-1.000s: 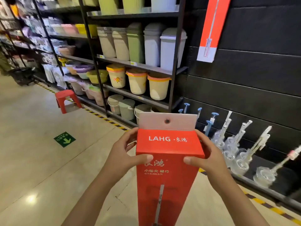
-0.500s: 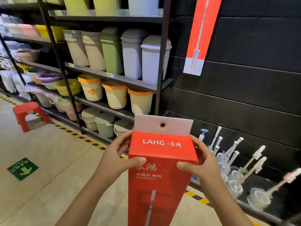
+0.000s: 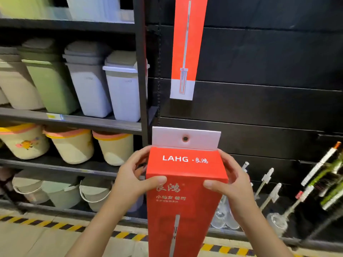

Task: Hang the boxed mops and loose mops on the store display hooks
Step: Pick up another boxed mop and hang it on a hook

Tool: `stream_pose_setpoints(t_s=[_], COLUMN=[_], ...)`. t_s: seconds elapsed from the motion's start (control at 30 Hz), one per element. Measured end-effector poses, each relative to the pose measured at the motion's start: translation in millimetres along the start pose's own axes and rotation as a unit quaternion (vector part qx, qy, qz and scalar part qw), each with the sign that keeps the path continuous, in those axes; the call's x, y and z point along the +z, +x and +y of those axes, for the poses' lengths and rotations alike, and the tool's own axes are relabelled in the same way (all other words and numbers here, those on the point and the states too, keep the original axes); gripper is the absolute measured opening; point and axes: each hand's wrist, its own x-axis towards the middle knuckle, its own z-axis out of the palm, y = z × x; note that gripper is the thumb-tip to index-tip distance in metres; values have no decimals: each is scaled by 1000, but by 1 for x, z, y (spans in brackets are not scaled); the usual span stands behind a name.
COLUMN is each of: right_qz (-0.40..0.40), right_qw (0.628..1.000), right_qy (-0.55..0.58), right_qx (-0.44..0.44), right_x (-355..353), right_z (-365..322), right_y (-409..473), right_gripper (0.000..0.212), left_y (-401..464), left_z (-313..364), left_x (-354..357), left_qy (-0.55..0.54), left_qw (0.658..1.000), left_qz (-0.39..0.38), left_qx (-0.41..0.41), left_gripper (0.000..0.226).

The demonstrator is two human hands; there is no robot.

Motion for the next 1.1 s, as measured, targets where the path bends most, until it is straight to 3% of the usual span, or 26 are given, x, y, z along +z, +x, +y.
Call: stream_pose_setpoints(t_s=[0.3, 0.47, 0.83, 1.1], right_qz=[62, 79, 34, 46], right_qw=[997, 992, 983, 969], right_qy=[31, 71, 78, 75], right_qx=[-46, -63, -165, -232], right_x=[-5, -23, -48, -39], right_z=[9, 17, -10, -58], right_y=[128, 210, 363, 438], right_gripper=[73, 80, 71, 65], left_y=[149, 231, 376, 446], left_z=[-12, -8, 16, 57], left_x=[13, 30, 47, 40], left_qy=[-13, -4, -24, -66], left_qw=[998, 997, 987, 974], left_qz=[-7, 11, 48, 67], left_qx=[56, 79, 151, 206], left_gripper=[58, 54, 57, 54])
